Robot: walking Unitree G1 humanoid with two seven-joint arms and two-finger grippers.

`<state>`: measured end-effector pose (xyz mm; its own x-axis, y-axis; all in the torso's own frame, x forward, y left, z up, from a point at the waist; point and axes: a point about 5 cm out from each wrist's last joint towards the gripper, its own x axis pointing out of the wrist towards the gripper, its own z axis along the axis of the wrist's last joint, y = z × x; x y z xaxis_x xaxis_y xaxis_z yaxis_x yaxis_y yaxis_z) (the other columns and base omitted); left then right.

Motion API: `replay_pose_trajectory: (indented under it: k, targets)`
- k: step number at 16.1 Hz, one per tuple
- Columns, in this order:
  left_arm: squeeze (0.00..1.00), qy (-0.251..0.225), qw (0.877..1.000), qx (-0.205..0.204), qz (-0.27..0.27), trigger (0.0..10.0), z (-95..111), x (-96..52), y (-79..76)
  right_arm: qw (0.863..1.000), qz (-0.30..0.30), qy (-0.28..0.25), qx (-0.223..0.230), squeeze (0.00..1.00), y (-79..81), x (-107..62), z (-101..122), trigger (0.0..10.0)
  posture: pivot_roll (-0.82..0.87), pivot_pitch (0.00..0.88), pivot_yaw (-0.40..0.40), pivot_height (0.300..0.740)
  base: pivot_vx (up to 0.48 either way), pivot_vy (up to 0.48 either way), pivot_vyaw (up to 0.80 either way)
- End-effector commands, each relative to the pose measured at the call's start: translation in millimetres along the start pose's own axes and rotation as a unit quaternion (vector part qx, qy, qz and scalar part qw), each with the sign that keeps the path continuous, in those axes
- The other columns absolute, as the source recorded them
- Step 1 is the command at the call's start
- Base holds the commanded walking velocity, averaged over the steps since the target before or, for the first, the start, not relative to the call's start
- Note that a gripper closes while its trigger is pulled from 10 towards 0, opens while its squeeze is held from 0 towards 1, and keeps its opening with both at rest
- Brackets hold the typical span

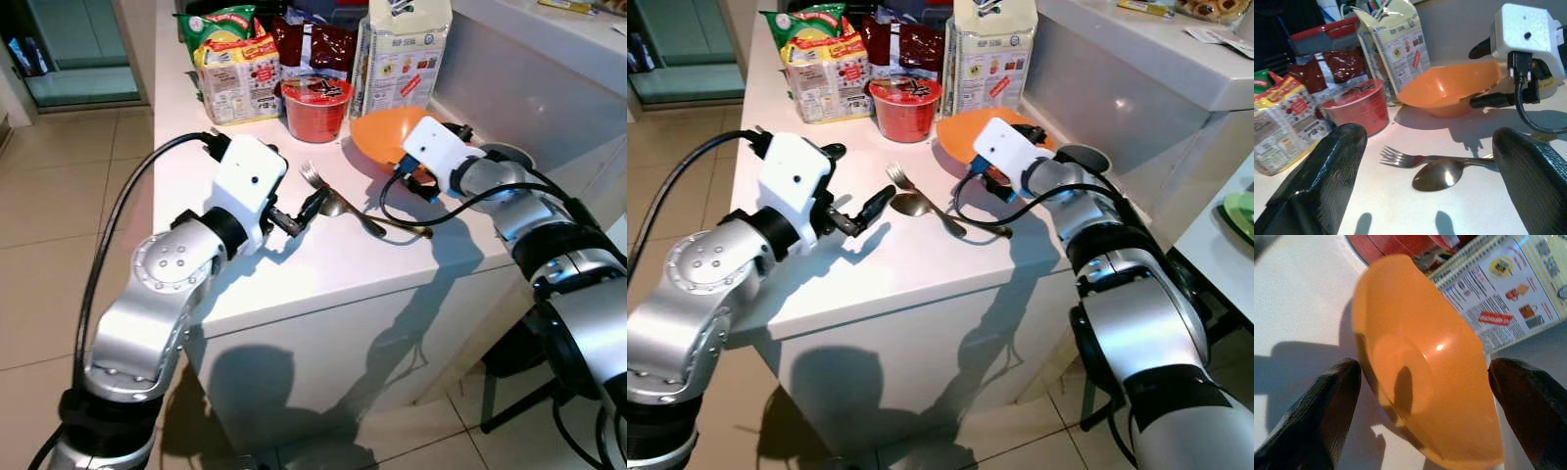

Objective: Setting the table

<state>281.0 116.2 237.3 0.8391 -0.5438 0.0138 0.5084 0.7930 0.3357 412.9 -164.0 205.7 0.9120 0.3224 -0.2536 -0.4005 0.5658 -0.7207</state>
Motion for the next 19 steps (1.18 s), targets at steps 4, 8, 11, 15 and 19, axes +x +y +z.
replay_pose_trajectory:
  k: [4, 8, 11, 15, 19]
  targets:
    - [0.0, 0.01, 1.0, -0.008, -0.003, 10.0, 4.6, -10.2, -6.6, 1.0, 0.004, 0.008, 0.009, 0.0, -10.2, -0.8, 4.4, 10.0, 0.14, 0.056, -0.059, 0.74, 0.0, 0.0, 0.0]
    - [0.0, 0.016, 1.0, -0.014, -0.009, 10.0, 6.5, -13.0, -11.0, 0.999, 0.031, 0.035, 0.017, 0.0, -8.1, -1.8, -2.1, 0.0, 0.14, 0.058, -0.067, 0.74, 0.0, 0.0, 0.0]
    - [0.0, 0.02, 1.0, -0.017, -0.012, 10.0, 7.3, -14.2, -12.1, 0.998, 0.048, 0.044, 0.012, 0.0, -3.9, -1.7, -4.9, 0.0, 0.14, 0.06, -0.073, 0.74, 0.0, 0.0, 0.0]
    - [0.0, 0.022, 1.0, -0.018, -0.01, 10.0, 8.0, -14.4, -12.1, 0.997, 0.058, 0.044, 0.015, 0.0, -3.3, -1.4, -3.9, 0.0, 0.14, 0.06, -0.08, 0.74, 0.0, 0.0, 0.0]
    - [0.0, 0.023, 1.0, -0.019, -0.009, 10.0, 7.4, -15.6, -12.7, 0.997, 0.062, 0.047, 0.016, 0.0, -2.8, -2.3, -6.6, 0.0, 0.14, 0.057, -0.081, 0.74, 0.0, 0.0, 0.0]
